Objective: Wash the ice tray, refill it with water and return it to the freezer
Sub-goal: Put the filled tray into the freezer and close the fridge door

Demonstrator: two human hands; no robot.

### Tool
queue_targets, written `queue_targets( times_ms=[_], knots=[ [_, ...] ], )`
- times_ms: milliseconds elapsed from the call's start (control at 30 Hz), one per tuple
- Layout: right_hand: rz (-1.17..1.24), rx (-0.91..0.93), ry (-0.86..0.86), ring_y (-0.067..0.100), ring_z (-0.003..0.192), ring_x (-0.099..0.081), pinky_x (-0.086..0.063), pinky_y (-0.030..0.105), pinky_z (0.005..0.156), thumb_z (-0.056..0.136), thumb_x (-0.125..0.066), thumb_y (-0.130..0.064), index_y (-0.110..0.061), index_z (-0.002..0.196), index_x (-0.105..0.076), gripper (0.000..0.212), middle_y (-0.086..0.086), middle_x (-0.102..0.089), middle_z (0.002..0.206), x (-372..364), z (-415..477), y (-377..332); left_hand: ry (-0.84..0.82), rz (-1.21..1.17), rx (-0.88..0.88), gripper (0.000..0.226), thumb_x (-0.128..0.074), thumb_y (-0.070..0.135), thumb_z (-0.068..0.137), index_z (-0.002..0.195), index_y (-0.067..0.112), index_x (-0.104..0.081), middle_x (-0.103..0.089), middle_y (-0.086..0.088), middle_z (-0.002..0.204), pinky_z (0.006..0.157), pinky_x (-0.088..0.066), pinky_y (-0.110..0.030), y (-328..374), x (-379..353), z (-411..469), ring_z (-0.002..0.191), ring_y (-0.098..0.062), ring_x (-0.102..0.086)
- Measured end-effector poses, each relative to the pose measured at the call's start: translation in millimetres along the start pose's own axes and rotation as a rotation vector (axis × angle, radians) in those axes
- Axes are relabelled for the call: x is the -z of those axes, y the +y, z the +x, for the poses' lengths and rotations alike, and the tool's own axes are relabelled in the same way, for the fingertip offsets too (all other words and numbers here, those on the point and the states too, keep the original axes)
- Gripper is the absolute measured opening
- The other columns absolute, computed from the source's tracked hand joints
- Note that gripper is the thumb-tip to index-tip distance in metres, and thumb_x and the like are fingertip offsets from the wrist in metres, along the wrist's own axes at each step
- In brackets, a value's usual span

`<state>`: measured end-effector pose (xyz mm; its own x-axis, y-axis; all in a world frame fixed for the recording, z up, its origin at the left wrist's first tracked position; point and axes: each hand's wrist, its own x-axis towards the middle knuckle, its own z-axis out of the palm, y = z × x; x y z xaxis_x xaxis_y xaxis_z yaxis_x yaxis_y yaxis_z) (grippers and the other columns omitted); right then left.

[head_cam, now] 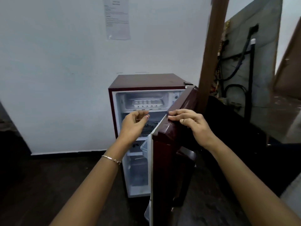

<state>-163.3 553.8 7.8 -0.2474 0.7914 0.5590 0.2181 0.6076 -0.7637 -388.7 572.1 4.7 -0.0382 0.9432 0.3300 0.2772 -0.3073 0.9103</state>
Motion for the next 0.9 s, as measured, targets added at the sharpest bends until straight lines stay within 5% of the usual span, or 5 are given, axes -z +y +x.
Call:
queue_targets(
  times_ms=[167,433,633,900],
  knots=[
    [-0.194,0.038,-0.110,-0.001,0.131,-0.043,-0.029,0.023,0.112,0.080,-0.054,-0.014,-0.026,0.121,-0.068,0.045,-0.013,-0.060,0.131,-45,39,14,-0.006,0.036,0.006,0.022,-0.049,0.038,0.098,0.106,0.031,-0.068,-0.071,0.011,0.105,0.095,-0.051,-0.031,-9,33,10,0.102,-0.005,-0.064],
    [-0.727,-0.018,-0.187,0.010,0.146,-0.020,-0.021,0.045,0.119,0.089,-0.050,-0.061,-0.033,0.147,-0.038,0.065,-0.010,-0.031,0.156,-84,121,47,-0.024,0.393,-0.057,0.045,-0.057,0.030,0.095,0.137,0.016,-0.051,-0.058,0.001,0.128,0.102,-0.045,-0.031,-29,85,52,0.118,-0.014,-0.054],
    [-0.855,0.027,-0.097,0.014,0.143,-0.029,-0.029,0.040,0.115,0.093,-0.055,-0.046,-0.029,0.146,-0.039,0.058,-0.007,-0.033,0.155,-98,155,82,-0.017,0.725,-0.151,0.056,-0.057,0.024,0.094,0.146,0.014,-0.039,-0.040,-0.006,0.149,0.113,-0.033,-0.037,-56,117,100,0.136,-0.023,-0.038],
    [-1.005,0.003,-0.134,0.013,0.149,-0.008,-0.012,0.043,0.118,0.094,-0.052,-0.045,-0.031,0.154,-0.015,0.073,-0.007,-0.014,0.161,-127,193,111,-0.073,0.906,-0.111,0.078,-0.056,0.035,0.093,0.154,0.016,-0.012,-0.008,-0.003,0.162,0.116,-0.025,-0.048,-92,134,156,0.149,-0.024,-0.007]
  ],
)
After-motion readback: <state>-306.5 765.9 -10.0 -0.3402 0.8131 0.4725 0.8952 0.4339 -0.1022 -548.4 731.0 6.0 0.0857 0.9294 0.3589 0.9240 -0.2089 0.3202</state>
